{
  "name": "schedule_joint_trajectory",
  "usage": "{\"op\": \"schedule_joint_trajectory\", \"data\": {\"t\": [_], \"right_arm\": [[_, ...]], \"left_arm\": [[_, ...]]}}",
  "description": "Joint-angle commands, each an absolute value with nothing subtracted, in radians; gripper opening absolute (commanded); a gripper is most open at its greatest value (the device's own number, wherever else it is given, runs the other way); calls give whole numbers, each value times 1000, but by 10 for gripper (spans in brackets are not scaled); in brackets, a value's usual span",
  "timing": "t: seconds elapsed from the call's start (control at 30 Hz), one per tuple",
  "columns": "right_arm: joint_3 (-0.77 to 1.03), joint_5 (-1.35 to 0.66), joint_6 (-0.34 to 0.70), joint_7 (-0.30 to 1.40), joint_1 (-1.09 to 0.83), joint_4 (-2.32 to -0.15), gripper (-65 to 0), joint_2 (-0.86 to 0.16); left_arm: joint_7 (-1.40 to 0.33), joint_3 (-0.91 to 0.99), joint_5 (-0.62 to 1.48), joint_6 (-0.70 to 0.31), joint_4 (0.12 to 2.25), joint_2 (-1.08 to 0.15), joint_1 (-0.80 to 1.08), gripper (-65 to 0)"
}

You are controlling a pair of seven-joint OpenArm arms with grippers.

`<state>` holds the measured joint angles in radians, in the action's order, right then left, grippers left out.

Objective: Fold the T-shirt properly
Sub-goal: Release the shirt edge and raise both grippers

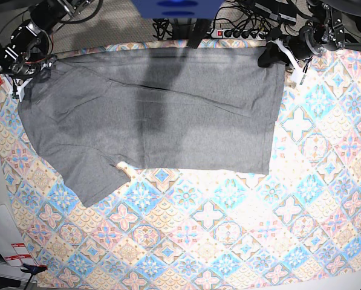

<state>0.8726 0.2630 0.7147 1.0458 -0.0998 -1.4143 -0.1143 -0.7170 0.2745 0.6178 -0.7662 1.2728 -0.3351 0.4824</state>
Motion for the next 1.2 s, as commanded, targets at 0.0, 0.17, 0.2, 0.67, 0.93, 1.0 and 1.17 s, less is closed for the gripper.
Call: {"op": "schedule_joint_trajectory", "data": {"t": [0.0,0.17,0.2,0.67,0.93,1.0,1.17], "right_arm": [[878,288,698,1036,-94,-1438,-554,-140],[878,288,698,1036,-94,-1440,-440,-140],[878,288,698,1036,-94,-1440,-421,-140],[878,288,698,990,-73,-1532,-369,-142],[877,288,698,995,-73,-1567,-369,-142],[877,288,698,995,-73,-1566,-369,-142],[877,288,698,993,-73,-1566,-368,-142]], "left_arm": [[-855,272,455,-698,1254,-344,504,-611],[-855,274,455,-698,1254,-344,489,-444],[-855,274,455,-698,1254,-346,489,-423],[-854,337,458,-698,1257,-346,486,-407],[-857,341,455,-698,1257,-371,466,-330],[-857,341,455,-698,1257,-371,467,-317],[-877,341,453,-698,1257,-392,469,-302]]}}
